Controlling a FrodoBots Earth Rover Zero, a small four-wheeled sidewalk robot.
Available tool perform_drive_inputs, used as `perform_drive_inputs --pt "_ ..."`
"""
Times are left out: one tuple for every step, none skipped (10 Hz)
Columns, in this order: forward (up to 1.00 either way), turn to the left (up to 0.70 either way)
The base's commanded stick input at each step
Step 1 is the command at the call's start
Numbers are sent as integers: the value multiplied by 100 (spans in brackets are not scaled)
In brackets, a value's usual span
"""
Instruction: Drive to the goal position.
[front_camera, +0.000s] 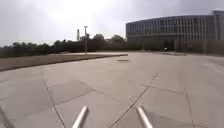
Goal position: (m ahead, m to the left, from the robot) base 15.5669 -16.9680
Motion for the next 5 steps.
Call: perform_drive_inputs --pt "100 -33" --pt "100 -38" --pt "100 -38" --pt "100 -38" --pt "100 -38"
